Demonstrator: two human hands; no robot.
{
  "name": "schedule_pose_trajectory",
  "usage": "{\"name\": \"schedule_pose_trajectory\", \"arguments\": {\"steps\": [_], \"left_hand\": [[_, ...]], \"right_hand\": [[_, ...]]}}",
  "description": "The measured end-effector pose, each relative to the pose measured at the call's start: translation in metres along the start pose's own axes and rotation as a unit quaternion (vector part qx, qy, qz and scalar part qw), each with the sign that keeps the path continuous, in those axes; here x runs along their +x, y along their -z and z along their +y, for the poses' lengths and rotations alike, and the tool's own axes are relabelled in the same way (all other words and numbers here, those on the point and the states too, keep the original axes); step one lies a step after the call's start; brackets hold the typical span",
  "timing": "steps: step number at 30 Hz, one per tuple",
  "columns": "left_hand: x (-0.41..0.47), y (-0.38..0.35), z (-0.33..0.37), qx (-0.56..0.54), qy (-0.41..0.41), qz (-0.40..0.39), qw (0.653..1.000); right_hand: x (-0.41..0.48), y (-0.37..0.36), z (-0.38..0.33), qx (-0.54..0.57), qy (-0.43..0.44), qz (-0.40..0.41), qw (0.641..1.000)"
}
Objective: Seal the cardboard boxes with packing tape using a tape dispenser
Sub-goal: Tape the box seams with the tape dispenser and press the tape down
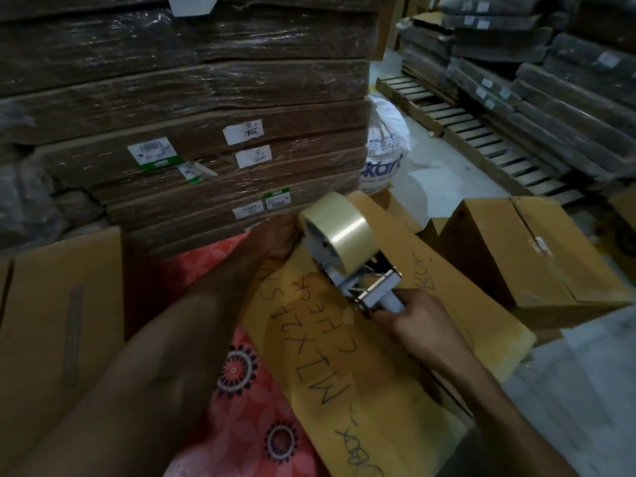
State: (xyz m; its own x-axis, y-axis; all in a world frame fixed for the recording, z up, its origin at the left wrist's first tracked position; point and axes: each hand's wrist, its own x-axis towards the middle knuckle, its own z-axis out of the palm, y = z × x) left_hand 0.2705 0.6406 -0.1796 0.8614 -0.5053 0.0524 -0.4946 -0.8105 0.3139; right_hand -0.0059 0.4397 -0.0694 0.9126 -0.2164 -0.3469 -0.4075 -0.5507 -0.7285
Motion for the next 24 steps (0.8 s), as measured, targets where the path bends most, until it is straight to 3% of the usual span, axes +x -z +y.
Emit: {"name": "schedule_pose_trajectory", "arguments": {"steps": [3, 6, 9, 12, 14, 16, 24], "left_hand": [[-0.005, 0.011, 0.014, 0.016, 0.057, -0.046, 0.997], [-0.016, 0.027, 0.031, -0.067, 0.071, -0.061, 0.993], [-0.025, 0.040, 0.051, -0.028, 0.105, -0.100, 0.989], [-0.039, 0.042, 0.085, 0.117, 0.119, -0.024, 0.986], [-0.048, 0.035, 0.108, 0.079, 0.133, 0.022, 0.988], [-0.052, 0.022, 0.119, 0.021, 0.148, 0.015, 0.989], [-0.016, 0.024, 0.095, 0.087, 0.175, -0.053, 0.979]], "right_hand": [[-0.033, 0.018, 0.023, 0.081, -0.069, -0.032, 0.994], [-0.053, 0.024, 0.036, 0.108, -0.116, -0.038, 0.987], [-0.055, 0.020, 0.040, 0.097, -0.098, -0.020, 0.990], [-0.056, 0.019, 0.039, 0.109, -0.085, -0.019, 0.990], [-0.056, 0.019, 0.039, 0.110, -0.074, -0.024, 0.991], [-0.055, 0.019, 0.037, 0.105, -0.068, -0.027, 0.992], [-0.027, 0.009, 0.018, 0.100, -0.043, -0.026, 0.994]]}}
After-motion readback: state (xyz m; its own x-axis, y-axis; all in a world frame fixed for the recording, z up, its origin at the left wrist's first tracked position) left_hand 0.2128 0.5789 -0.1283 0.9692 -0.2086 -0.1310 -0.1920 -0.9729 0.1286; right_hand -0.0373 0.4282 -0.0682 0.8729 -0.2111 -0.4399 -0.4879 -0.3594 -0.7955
